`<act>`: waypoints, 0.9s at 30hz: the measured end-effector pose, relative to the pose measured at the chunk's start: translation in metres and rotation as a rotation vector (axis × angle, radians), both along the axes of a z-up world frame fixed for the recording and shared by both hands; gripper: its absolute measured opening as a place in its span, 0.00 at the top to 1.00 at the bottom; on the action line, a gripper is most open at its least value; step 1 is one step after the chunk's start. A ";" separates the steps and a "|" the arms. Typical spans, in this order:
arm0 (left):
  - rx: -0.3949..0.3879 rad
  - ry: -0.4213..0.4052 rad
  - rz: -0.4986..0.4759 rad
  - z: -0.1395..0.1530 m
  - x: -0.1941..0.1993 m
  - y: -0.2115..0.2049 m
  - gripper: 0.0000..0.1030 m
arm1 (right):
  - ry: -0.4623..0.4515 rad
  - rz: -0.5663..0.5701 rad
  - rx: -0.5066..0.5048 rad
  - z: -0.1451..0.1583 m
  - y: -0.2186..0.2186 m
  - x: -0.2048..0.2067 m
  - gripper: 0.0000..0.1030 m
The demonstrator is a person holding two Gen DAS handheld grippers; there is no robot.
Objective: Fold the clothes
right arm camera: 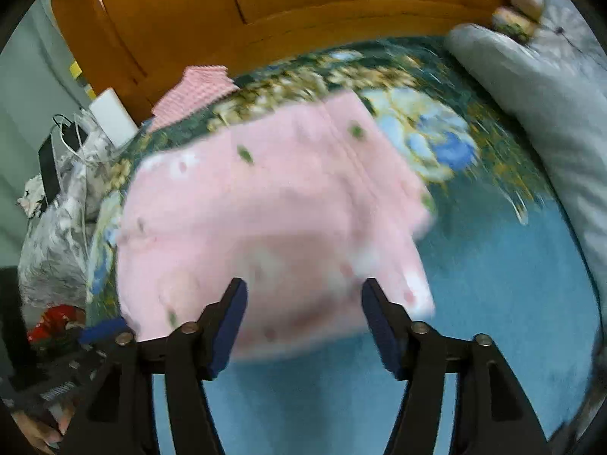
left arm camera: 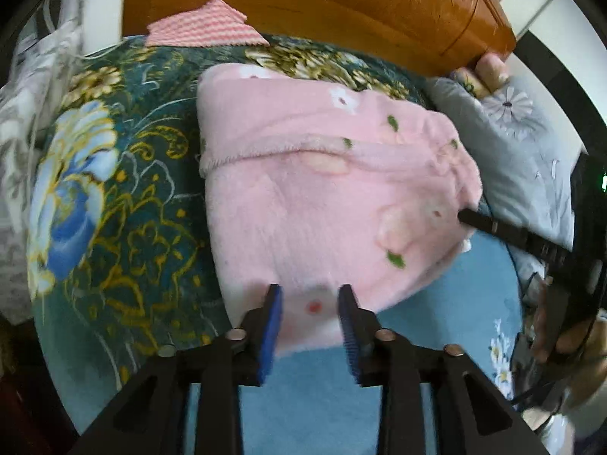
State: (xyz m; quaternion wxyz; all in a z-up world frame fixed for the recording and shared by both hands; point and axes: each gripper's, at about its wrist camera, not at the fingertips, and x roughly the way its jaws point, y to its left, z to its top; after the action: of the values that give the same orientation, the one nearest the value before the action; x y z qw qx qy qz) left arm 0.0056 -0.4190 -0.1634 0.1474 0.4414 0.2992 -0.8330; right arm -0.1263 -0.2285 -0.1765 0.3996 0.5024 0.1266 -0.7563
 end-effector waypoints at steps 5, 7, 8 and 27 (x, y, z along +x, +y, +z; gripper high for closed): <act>-0.047 0.022 0.035 -0.003 0.015 0.037 0.22 | 0.008 -0.054 0.098 -0.039 0.037 0.016 0.22; -0.085 -0.001 0.046 -0.009 0.014 0.050 0.17 | 0.035 -0.068 0.105 -0.047 0.044 0.020 0.13; -0.102 -0.012 0.059 -0.013 0.013 0.054 0.10 | 0.056 -0.070 0.106 -0.049 0.047 0.021 0.13; -0.365 -0.126 0.302 -0.062 -0.009 0.096 0.00 | 0.278 -0.057 0.055 -0.081 0.055 0.012 0.00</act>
State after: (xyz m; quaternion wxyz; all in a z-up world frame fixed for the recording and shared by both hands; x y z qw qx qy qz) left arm -0.0038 -0.3231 -0.2250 0.3657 0.4087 0.1967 -0.8127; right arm -0.1140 -0.1731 -0.2574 0.3426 0.4070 0.1873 -0.8258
